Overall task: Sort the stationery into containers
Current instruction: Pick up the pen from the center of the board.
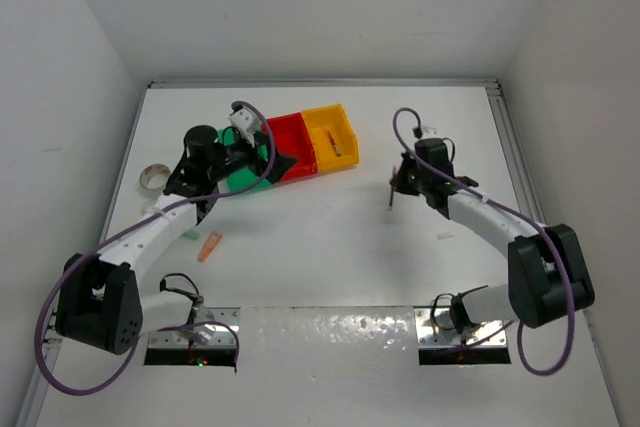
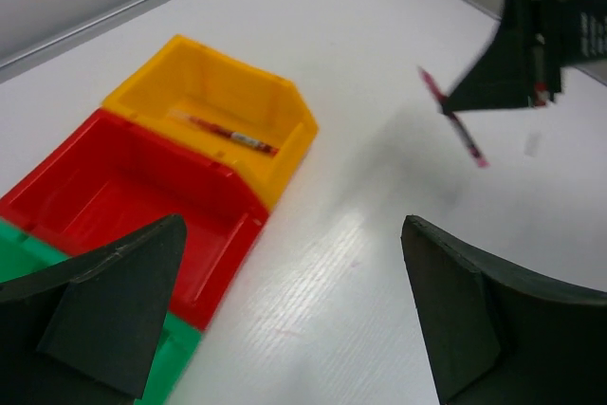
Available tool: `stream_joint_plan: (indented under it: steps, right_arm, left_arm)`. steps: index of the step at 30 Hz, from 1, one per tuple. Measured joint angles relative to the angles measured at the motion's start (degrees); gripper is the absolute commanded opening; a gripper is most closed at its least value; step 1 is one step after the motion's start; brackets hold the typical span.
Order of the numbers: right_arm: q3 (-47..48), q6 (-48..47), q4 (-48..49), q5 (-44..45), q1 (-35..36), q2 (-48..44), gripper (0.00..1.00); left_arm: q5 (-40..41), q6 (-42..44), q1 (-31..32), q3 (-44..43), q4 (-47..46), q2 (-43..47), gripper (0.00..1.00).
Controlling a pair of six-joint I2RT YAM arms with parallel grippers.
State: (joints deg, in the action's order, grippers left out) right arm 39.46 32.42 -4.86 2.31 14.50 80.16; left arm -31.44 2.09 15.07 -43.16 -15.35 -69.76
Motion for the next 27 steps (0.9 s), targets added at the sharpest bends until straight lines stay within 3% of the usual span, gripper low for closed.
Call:
stream_joint_plan:
  steps: [8, 11, 16, 20, 27]
  right_arm:
    - [14.80, 3.50, 23.82, -1.92, 19.80, 2.67, 0.00]
    - [17.35, 4.59, 29.53, -3.02, 23.65, 5.84, 0.00]
    - [18.53, 5.49, 32.39, -4.11, 26.36, 9.11, 0.00]
    - [18.53, 5.79, 33.14, -4.24, 26.58, 9.20, 0.00]
    - [18.51, 6.67, 34.36, -4.24, 26.64, 9.20, 0.00]
  left_arm:
    - [-9.05, -1.66, 3.74, 0.13, -3.89, -2.12, 0.94]
    - [-9.14, -3.98, 4.02, 0.17, -5.66, -2.75, 0.86]
    - [-6.95, -7.21, 4.02, 0.55, -8.26, -2.78, 0.62]
    - [-5.86, -8.66, 4.02, 0.76, -10.23, -2.78, 0.35]
    - [-3.93, -10.01, 4.02, 1.22, -11.54, -2.78, 0.19]
